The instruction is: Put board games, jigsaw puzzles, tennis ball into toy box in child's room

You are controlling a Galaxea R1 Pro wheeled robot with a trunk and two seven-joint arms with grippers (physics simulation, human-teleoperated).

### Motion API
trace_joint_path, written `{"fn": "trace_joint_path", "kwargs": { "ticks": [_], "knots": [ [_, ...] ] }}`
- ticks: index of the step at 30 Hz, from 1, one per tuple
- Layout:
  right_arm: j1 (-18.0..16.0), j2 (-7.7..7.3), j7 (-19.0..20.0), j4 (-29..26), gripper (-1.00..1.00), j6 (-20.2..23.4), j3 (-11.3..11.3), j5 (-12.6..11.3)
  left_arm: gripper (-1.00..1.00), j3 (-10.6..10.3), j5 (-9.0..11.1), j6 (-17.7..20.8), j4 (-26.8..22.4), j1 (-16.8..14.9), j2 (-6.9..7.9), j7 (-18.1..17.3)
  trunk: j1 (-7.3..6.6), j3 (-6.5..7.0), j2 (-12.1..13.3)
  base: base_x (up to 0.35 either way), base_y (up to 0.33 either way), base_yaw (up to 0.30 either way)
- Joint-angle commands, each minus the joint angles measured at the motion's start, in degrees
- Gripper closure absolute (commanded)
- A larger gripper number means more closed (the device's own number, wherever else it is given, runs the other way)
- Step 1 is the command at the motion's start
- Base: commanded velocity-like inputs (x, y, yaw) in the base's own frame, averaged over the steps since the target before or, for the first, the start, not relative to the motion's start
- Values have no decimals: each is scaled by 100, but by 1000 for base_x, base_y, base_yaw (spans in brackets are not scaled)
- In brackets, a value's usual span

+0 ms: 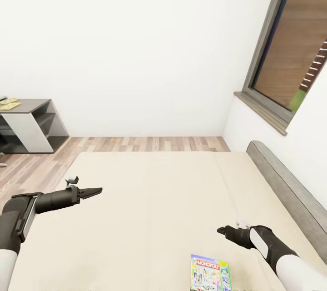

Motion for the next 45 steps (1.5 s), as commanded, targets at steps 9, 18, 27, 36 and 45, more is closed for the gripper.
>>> {"fn": "trace_joint_path", "kwargs": {
  "ticks": [9,18,27,36,45],
  "knots": [
    [-3,3,5,-7,-100,-10,17,26,-100,6,-39,60,-3,-5,-99,125,3,-96,-12,0,0,0],
    [-3,3,5,-4,-100,-225,26,35,-100,6,-34,60,-3,-5,-195,451,3,-181,-12,0,0,0],
    [-3,3,7,1,-100,-377,29,46,-100,6,-38,60,-3,-5,-208,541,3,-265,-12,0,0,0],
    [-3,-1,16,-4,-100,-391,30,39,-100,6,-35,60,-3,-5,-211,548,3,-349,-12,0,0,0],
    [-3,-5,22,-7,-100,-393,30,39,-100,6,-23,49,-3,-5,-216,541,3,-434,-12,0,0,0]
  ]
}}
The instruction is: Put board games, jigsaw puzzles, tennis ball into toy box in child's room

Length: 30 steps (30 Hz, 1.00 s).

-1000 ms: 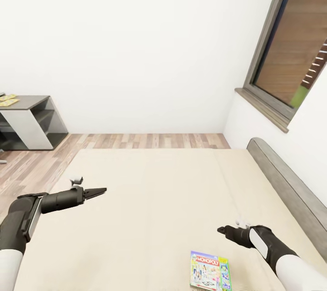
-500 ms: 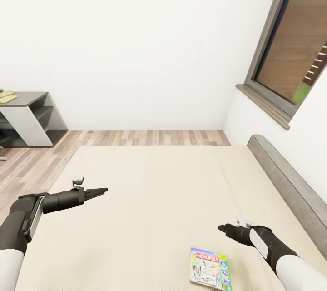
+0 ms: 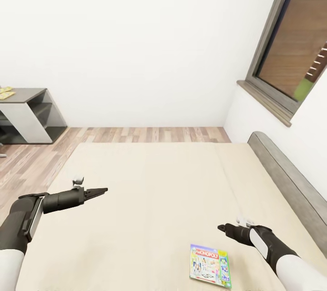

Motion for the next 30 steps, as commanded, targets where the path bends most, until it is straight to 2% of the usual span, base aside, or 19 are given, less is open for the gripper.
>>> {"fn": "trace_joint_path", "kwargs": {
  "ticks": [1,22,25,28,30],
  "knots": [
    [-3,-1,8,-7,-100,30,4,-19,-100,9,-35,59,-3,-5,-2,-41,3,-20,-12,0,0,0],
    [-3,-2,17,-7,-100,30,4,-19,-100,8,19,45,-3,-5,5,-151,3,-217,-12,0,0,0],
    [-3,1,17,-7,-100,30,4,-19,-100,8,22,45,-3,-5,9,-257,3,-245,-12,0,0,0],
    [-3,-5,22,-7,-100,30,4,-19,-100,-1,24,43,-12,-4,3,-566,3,-273,-12,0,0,0],
    [-3,-6,23,-7,-100,30,4,-19,-100,-8,25,36,-18,0,2,-622,3,-292,-12,0,0,0]
  ]
}}
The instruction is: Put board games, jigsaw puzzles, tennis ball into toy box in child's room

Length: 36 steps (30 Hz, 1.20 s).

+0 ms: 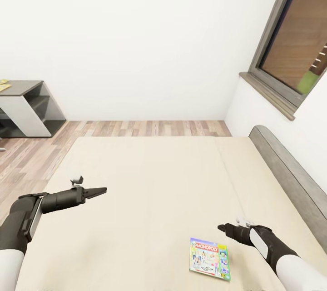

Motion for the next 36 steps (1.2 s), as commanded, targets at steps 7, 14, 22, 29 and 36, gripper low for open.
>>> {"fn": "trace_joint_path", "kwargs": {
  "ticks": [7,14,22,29,36],
  "knots": [
    [-3,6,11,-7,-100,30,4,-23,-100,-210,-29,-157,2,47,-2,-37,3,-76,-11,0,0,0],
    [-3,8,10,-7,-100,30,4,-22,-100,-285,-29,-222,9,57,1,-37,3,-141,-11,0,0,0],
    [-3,9,5,-7,-100,30,4,-20,-100,-314,-43,-245,11,61,2,-37,3,-216,-11,0,0,0],
    [-3,9,-5,-7,-100,29,4,-19,-100,-319,-77,-248,11,61,1,-37,3,-282,-11,0,0,0],
    [-3,9,-9,-7,-100,28,4,-19,-100,-320,-89,-248,11,61,0,-37,3,-347,-11,0,0,0]
  ]
}}
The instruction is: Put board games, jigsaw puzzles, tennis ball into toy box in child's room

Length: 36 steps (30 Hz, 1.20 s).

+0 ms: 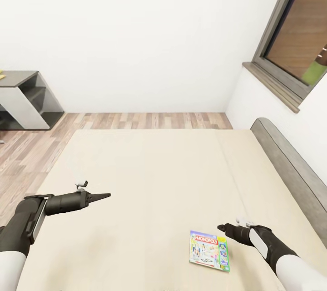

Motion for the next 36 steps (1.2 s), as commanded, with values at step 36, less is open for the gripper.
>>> {"fn": "trace_joint_path", "kwargs": {
  "ticks": [36],
  "knots": [
    [-153,201,-449,-36,-100,3,69,-9,-100,-1,-56,69,-4,-4,-8,-39,3,-347,-11,0,0,0]
  ]
}}
